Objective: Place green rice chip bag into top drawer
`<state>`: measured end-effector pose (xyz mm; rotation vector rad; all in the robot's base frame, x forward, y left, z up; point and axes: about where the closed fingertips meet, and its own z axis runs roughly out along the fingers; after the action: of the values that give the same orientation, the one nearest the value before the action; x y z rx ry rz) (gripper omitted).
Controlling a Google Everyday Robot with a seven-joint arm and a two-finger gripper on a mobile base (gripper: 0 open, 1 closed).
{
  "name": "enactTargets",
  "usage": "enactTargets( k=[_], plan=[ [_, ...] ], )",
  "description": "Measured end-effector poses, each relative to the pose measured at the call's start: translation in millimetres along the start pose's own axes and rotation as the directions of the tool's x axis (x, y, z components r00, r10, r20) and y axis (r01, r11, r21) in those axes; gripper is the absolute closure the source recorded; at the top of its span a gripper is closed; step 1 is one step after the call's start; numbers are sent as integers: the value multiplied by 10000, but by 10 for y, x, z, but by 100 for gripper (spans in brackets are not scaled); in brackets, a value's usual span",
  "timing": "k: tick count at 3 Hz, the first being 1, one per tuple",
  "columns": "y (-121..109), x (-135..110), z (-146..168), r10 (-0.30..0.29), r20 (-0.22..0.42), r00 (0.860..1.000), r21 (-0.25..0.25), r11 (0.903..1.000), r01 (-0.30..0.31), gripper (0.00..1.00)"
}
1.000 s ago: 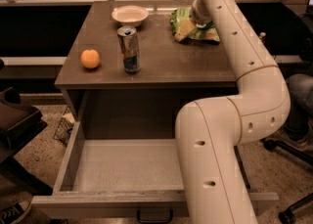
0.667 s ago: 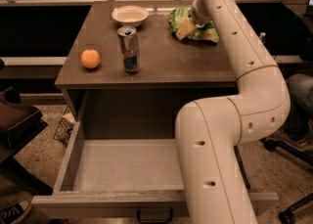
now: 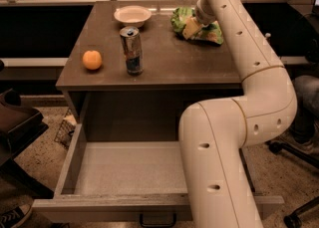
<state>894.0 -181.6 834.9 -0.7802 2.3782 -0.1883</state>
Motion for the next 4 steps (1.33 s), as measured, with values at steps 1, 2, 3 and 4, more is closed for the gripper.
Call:
enactTargets(
  k=[1,2,3,4],
  plan=[
    [2,-4,-21,0,0,10000,0,10000,0,100],
    [3,-5,-21,-2,-1,10000,0,10000,2,100],
    [-17,-23,-116,-79,45,10000,5,10000,79,100],
    [-116,-115,-669,-514,313,9982,41,9987,513,100]
  ],
)
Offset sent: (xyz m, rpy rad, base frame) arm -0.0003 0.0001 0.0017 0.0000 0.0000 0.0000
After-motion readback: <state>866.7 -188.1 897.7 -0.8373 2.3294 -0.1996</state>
